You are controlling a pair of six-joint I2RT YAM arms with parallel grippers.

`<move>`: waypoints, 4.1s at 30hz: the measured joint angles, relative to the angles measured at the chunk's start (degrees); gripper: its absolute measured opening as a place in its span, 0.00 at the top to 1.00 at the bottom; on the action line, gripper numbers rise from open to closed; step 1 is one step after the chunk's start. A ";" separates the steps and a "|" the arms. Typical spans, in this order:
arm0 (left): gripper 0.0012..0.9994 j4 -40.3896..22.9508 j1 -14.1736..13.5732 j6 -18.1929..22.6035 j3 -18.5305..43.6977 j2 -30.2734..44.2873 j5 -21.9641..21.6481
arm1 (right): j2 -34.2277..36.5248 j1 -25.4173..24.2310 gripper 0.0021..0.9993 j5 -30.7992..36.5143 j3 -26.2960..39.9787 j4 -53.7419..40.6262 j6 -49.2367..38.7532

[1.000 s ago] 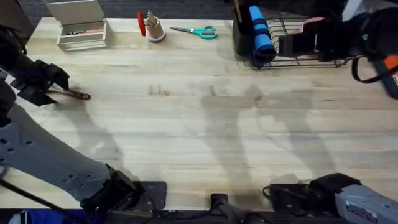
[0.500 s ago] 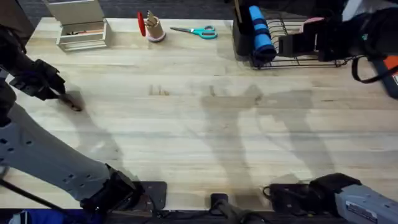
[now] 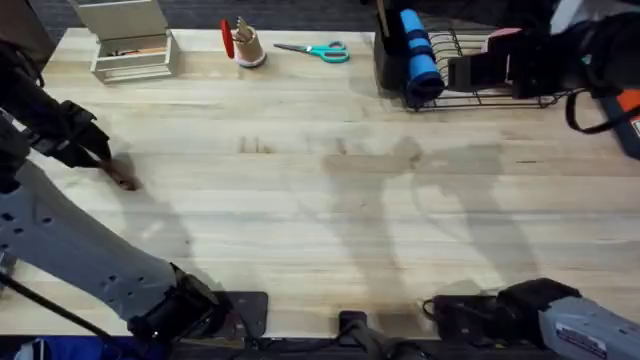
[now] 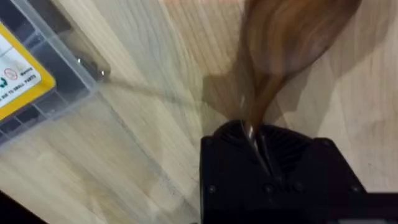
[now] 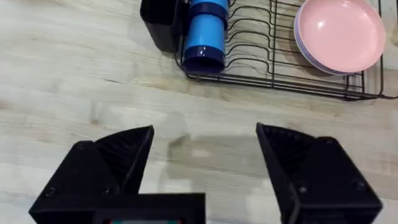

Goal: Pick up the spoon on the table one by one and put them onto the rack

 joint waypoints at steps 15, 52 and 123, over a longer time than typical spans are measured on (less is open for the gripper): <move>0.96 -2.47 -4.92 0.41 1.46 -8.38 0.04 | 0.00 0.00 0.01 0.00 0.00 0.00 0.01; 0.96 1.36 -53.10 1.23 1.46 -29.62 1.12 | 0.00 0.00 0.01 0.00 0.00 0.00 0.00; 0.96 64.76 -71.95 -3.66 1.46 2.31 15.12 | 0.00 0.00 0.01 0.00 0.00 1.51 0.00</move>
